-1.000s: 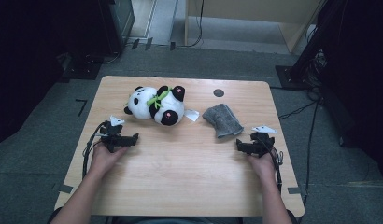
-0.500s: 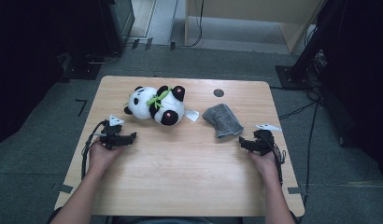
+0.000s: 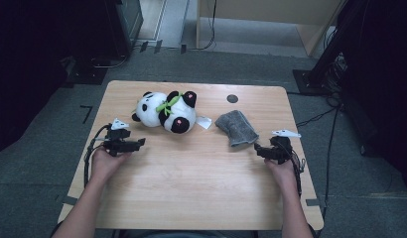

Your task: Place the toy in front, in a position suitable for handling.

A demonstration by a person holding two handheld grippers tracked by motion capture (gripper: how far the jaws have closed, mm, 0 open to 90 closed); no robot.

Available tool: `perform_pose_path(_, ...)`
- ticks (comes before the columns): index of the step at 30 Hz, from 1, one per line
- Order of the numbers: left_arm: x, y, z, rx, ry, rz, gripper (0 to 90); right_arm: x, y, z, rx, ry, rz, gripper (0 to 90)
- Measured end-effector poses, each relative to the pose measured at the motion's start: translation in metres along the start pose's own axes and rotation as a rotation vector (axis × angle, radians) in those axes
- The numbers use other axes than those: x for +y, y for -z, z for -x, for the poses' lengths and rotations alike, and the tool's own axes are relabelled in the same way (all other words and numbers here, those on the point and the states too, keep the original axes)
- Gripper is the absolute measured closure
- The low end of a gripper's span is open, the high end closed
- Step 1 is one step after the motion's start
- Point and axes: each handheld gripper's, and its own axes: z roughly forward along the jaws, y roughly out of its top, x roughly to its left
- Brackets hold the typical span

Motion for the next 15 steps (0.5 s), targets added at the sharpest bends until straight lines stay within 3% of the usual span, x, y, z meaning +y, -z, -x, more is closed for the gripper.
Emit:
perform_pose_path(4, 0.007, 0.003, 0.003, -0.027, -0.004, -0.001, 26.3, 0.002, 0.003, -0.001, 0.003, 0.004, -0.013, 25.6)
perform_pose_path(8, 0.013, 0.004, 0.004, -0.049, -0.006, 0.002, 27.1, 0.007, 0.008, -0.005, 0.011, 0.015, 0.007, 26.4)
perform_pose_path(15, 0.029, 0.012, 0.007, -0.058, -0.029, 0.034, 28.3, 0.008, 0.007, -0.008, 0.019, 0.033, 0.004, 26.5)
